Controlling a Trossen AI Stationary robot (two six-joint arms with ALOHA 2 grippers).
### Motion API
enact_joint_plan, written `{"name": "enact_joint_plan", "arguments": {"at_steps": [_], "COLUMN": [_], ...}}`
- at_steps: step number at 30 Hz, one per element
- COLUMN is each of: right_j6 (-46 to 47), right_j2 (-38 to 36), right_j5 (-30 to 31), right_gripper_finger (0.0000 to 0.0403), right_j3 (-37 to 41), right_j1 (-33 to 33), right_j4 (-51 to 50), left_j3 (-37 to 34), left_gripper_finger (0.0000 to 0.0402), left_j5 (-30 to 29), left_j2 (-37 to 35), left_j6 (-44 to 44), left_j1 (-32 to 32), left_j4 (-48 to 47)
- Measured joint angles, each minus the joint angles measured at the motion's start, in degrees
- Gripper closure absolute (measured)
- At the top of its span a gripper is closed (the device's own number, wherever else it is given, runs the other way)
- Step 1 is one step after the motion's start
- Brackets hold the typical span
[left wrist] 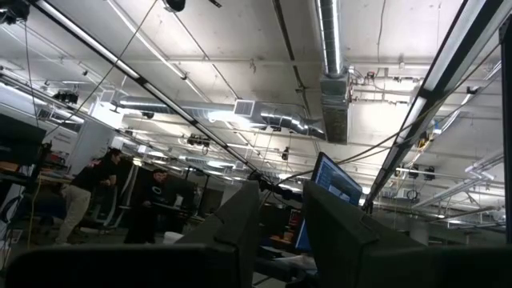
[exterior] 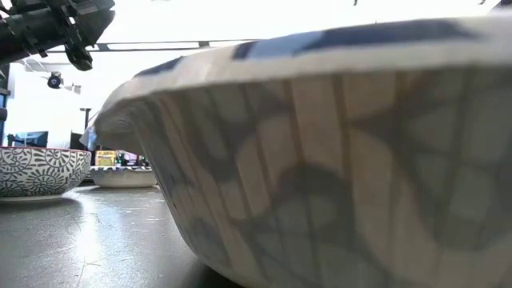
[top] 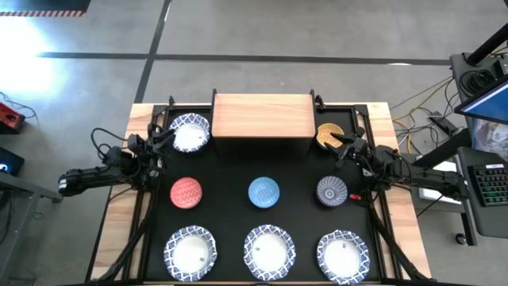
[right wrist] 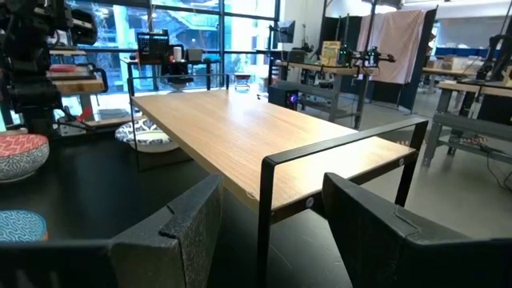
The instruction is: Place and stack bowls onto a shelf
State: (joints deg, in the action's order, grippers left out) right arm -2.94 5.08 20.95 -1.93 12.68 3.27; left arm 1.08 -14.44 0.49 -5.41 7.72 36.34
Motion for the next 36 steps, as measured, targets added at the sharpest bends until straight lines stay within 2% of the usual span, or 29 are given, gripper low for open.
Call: {"name": "enact_joint_plan", "arguments": {"at_steps": [16, 26, 36], "right_j6": [11.1, 9.6, 13.3], "right_j2": [0.0, 0.0, 0.0], "right_j5": [0.0, 1.0, 1.6], "right_gripper_finger": [0.0197, 0.0197, 0.0197], "right_j3": [0.0, 0.0, 0.0], "right_j1": [0.0, 0.0, 0.0], "right_j4": [0.0, 0.7, 0.3], "left_j3": [0.0, 0.0, 0.0], "left_gripper_finger": [0.0319, 0.0319, 0.0319], "left_j5": [0.0, 0.0, 0.0], "left_j2": [0.0, 0.0, 0.0], "left_j6": [0.0, 0.0, 0.0], "left_j1": [0.0, 0.0, 0.0], "left_j4": [0.0, 0.0, 0.0]}}
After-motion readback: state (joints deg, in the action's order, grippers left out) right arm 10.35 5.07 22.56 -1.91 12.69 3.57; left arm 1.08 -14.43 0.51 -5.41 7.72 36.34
